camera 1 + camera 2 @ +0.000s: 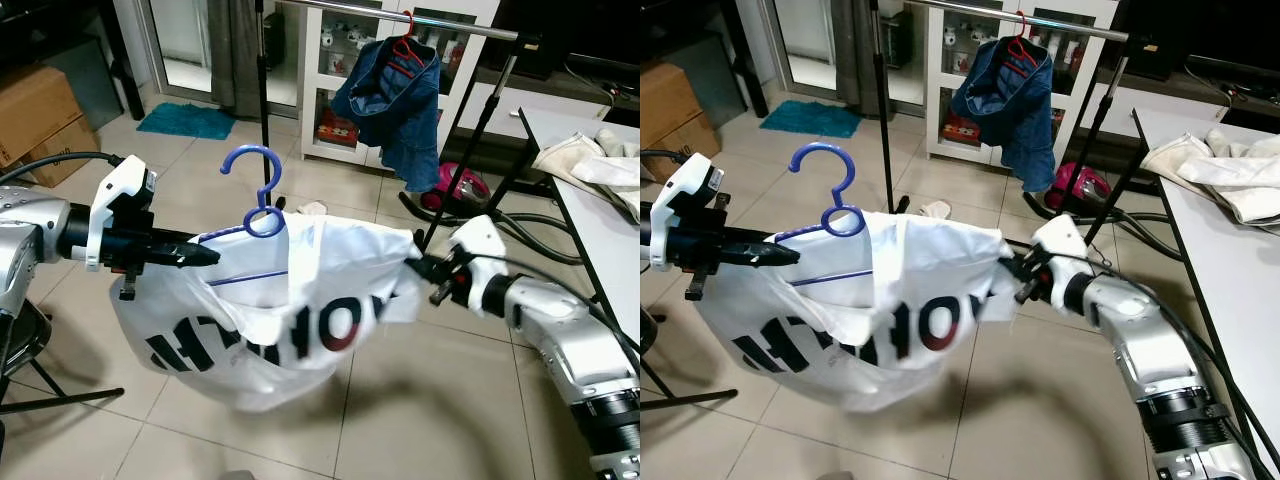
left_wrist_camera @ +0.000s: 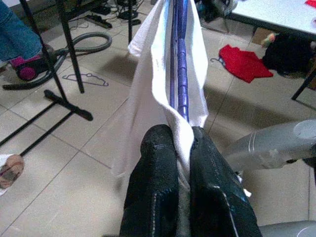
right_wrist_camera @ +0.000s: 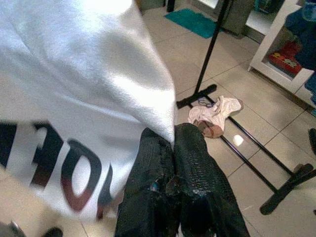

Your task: Hang hanger

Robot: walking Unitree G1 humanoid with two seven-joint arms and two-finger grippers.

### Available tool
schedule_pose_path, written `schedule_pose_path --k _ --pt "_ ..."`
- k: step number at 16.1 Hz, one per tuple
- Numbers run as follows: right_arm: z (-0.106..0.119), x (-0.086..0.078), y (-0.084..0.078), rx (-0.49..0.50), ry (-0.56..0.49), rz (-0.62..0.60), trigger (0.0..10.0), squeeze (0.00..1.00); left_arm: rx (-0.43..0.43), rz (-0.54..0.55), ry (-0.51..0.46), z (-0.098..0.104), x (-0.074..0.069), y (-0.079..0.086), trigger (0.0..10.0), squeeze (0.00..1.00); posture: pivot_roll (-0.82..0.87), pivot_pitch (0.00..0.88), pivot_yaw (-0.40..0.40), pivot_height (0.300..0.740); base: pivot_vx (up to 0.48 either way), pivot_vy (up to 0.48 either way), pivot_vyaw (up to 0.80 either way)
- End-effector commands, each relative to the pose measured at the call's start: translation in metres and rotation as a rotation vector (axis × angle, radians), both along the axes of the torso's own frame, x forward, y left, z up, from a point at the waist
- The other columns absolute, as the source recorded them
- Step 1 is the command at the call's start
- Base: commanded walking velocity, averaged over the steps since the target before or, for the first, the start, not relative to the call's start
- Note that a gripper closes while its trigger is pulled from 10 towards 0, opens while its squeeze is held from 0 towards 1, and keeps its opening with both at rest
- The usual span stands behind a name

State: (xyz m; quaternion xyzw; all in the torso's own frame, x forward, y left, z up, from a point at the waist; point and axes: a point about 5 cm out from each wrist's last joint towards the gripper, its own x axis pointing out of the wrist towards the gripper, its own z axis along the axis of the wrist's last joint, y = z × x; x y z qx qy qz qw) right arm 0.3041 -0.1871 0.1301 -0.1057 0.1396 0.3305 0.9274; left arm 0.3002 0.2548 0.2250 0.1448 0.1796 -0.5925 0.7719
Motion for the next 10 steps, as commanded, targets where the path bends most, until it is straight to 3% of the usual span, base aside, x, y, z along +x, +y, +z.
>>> schedule_pose_path --k 1,2,6,10 --pt "0.011 0.006 -0.009 0.058 -0.022 -0.048 0.0 0.0 0.045 0.021 -0.018 0.0 0.0 0.007 0.0 0.0 0.08 0.0 -0.023 0.74 0.0 0.0 0.0" --pt "0.017 0.008 -0.016 0.111 -0.022 -0.069 0.0 0.0 0.082 0.057 -0.024 -0.005 0.001 0.013 0.0 0.0 0.08 0.0 -0.024 0.74 0.0 0.0 0.0" --pt "0.016 0.005 -0.034 0.101 0.041 -0.069 0.0 0.0 0.18 0.126 -0.053 -0.015 0.004 0.025 0.0 0.0 0.08 0.0 -0.027 0.74 0.0 0.0 0.0" --pt "0.016 0.009 -0.034 0.182 0.065 -0.102 0.0 0.0 0.208 0.047 -0.022 -0.022 -0.001 0.019 0.0 0.0 0.08 0.0 -0.031 0.74 0.0 0.0 0.0"
